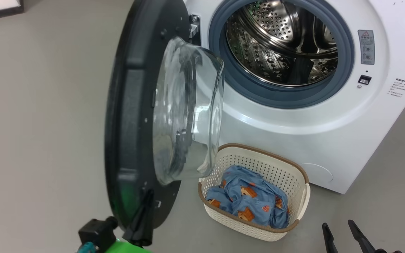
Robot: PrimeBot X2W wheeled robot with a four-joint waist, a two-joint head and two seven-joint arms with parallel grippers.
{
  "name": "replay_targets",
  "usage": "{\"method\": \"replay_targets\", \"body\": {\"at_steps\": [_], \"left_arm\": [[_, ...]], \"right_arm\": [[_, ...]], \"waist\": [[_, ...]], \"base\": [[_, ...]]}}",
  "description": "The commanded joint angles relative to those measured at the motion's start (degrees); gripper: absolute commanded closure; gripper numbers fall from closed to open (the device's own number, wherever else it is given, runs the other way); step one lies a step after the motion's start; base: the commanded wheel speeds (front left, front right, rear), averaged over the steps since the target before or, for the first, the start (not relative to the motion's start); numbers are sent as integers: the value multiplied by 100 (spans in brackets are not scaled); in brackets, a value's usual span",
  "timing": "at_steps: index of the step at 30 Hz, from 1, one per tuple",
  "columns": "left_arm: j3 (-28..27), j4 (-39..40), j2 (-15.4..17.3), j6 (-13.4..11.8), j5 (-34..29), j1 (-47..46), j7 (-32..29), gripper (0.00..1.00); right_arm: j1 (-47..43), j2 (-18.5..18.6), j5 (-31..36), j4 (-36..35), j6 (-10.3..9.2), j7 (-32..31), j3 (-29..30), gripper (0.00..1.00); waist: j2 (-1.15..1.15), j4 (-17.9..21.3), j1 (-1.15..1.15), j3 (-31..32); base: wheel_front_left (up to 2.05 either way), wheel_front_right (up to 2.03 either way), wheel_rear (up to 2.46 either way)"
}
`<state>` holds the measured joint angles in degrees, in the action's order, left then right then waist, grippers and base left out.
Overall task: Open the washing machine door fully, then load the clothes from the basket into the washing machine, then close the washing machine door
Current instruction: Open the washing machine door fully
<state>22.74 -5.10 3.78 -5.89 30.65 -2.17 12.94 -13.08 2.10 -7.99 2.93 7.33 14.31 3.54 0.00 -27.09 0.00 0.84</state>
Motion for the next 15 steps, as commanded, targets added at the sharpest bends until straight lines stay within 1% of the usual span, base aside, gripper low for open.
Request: {"method": "replay_targets", "body": {"at_steps": [1, 6, 15], "left_arm": [[-360, 102, 94, -99, 77, -376, 95, 100], [-637, -84, 161, -125, 155, -597, 130, 100], [-1192, -544, 340, -234, 194, -1008, 179, 100]], "right_arm": [[127, 77, -49, -108, 16, 69, -168, 0], [176, 77, -38, -87, 16, 69, -227, 0], [213, 77, 12, -47, 16, 69, -258, 0]], "waist": [[0, -27, 0, -44], [0, -2, 0, -101], [0, 164, 0, -189]], "base": [[0, 0, 0], [0, 0, 0], [0, 0, 0]]}}
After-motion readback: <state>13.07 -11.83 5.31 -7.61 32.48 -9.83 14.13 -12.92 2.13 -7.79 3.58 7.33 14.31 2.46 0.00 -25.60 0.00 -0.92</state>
